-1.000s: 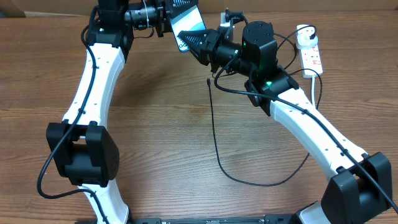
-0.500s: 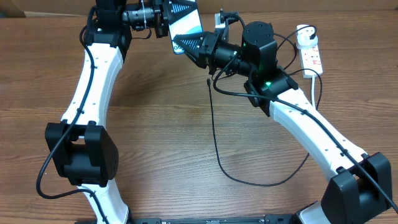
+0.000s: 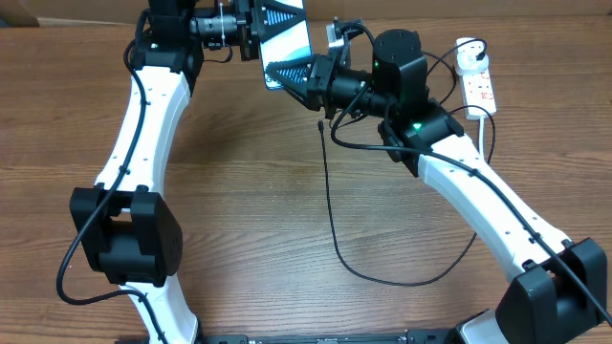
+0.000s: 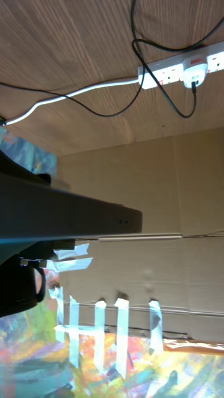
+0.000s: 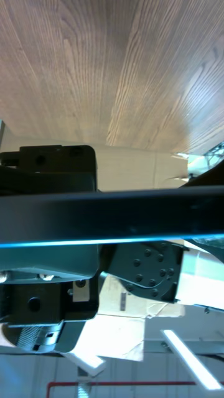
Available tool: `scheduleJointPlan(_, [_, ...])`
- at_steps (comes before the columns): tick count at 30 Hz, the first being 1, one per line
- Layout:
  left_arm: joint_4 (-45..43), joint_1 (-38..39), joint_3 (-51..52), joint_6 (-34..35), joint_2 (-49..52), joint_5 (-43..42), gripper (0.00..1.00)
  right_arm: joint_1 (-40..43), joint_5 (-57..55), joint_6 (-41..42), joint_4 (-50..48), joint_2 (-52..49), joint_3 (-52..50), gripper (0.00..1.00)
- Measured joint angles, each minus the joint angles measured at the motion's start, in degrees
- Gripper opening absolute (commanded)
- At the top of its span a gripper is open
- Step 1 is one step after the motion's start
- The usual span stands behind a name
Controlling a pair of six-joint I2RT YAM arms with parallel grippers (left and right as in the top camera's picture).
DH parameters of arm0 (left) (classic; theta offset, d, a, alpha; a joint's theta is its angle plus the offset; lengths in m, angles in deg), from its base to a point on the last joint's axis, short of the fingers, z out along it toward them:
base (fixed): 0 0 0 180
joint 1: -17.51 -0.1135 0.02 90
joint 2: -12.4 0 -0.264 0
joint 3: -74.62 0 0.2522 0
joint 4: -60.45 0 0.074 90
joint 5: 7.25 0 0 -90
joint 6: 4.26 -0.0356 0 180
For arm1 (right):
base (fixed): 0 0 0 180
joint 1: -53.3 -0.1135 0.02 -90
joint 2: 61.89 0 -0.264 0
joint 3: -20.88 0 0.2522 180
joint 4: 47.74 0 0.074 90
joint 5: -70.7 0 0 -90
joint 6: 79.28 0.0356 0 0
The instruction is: Plug charger to phone and switch on socket
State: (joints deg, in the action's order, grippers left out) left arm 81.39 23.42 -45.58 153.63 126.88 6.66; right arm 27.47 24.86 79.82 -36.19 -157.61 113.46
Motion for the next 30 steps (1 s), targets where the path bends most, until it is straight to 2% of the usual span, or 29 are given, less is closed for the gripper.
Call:
scheduleJointPlan(5, [0.0,0.5,0.0,-1.8,0.0,0.0,0.04,1.8,3.6,-3.3,1.6,0.0,0.0,0.07])
scheduleJointPlan(8, [0.9,0.8,0.0,-3.0,0.1,0.4,0.04,2.2,4.4,-5.4,2.6,0.0,0.0,0.18])
scheduleJointPlan(11, [5.3,0.7,0.0,-3.7,0.1,3.3,0.04,2.8,4.5,-6.9,3.9,0.0,-0.2,0.31])
scheduleJointPlan(17, [17.4,-0.6,0.0,-3.8,0.1,12.3,0.04,4.6,4.3,-10.7,8.5,-0.8,-0.9,0.45])
scheduleJointPlan(22, [22.5,-1.4,0.0,-4.6,0.1,16.7,0.04,5.9,2.7,-14.1,14.4,-0.9,-0.9,0.49])
scheduleJointPlan(30, [31.4,-3.0,0.0,-10.1,0.1,20.1,0.04,6.8,-2.8,-22.5,25.9,-0.8,-0.6,0.52])
